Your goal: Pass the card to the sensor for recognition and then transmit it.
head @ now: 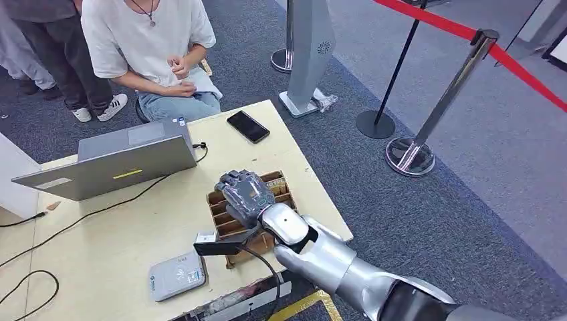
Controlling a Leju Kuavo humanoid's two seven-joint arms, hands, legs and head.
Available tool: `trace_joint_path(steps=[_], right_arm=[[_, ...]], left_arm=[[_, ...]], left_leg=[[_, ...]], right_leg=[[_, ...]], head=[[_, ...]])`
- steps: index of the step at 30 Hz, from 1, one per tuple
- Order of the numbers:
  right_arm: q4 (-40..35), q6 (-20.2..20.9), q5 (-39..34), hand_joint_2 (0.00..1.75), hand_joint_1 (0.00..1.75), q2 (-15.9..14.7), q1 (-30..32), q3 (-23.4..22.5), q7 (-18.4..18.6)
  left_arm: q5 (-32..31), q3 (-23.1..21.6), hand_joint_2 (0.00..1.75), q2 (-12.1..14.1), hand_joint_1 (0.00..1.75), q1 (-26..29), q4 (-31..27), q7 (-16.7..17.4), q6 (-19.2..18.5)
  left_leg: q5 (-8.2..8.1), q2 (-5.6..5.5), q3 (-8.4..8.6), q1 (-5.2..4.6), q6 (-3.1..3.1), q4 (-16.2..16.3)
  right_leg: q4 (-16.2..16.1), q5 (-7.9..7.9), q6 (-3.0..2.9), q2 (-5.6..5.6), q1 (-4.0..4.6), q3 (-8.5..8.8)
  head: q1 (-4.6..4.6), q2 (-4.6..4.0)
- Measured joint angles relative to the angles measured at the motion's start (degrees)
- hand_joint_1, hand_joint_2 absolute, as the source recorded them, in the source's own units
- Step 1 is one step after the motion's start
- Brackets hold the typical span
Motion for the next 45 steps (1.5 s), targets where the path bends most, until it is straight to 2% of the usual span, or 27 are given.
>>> trace_joint_path(steps=[10,21,23,25,41,45], right_arm=[[0.04,0.07,-0.07,1.75,0.80,-0.02,0.10,-0.02,0.24],[0.04,0.09,-0.09,1.75,0.91,-0.15,0.50,-0.26,0.39],[0.02,0.09,-0.09,1.75,1.10,-0.24,0.58,-0.28,0.42],[-0.09,0.09,-0.09,1.75,1.75,-0.28,0.63,-0.28,0.42],[-0.35,0.07,-0.26,1.75,1.75,-0.50,0.78,-0.42,0.44],[-1.05,-1.40,-0.20,1.75,1.75,-0.57,1.36,-0.74,0.44]], left_arm=[[-0.13,0.48,0.00,-0.02,0.00,0.00,0.00,-0.02,0.00],[-0.24,0.83,0.00,-0.02,0.00,0.00,-0.20,-0.02,0.00],[-0.28,0.83,0.00,-0.04,0.00,0.00,-0.20,-0.02,0.00],[-0.28,0.83,0.00,-0.04,0.00,0.00,-0.22,-0.02,0.00],[-0.55,0.83,0.00,-0.04,0.00,-0.01,-0.24,-0.11,-0.02],[-0.63,0.83,0.00,-0.04,0.00,0.00,-0.31,-0.11,-0.07]], left_leg=[[0.00,0.00,0.01,0.00,0.00,0.00],[0.00,0.01,0.01,0.00,0.00,0.00],[0.00,0.01,0.01,0.00,0.00,0.00],[0.00,0.01,0.01,0.00,0.00,0.00],[0.00,0.01,0.02,0.00,0.00,0.00],[0.00,0.01,0.01,0.00,0.00,0.00]], right_leg=[[0.00,0.00,0.00,0.01,0.00,0.00],[0.00,0.00,0.00,0.01,0.00,-0.01],[0.00,0.00,0.00,0.01,0.00,-0.01],[0.00,0.00,0.00,0.01,0.00,-0.01],[0.00,0.00,0.00,0.01,0.00,-0.01],[0.00,0.00,0.00,0.01,0.00,-0.01]], head=[[0.00,0.00],[0.00,0.00],[0.00,0.00],[0.00,0.00],[0.00,0.00],[0.00,0.00]])
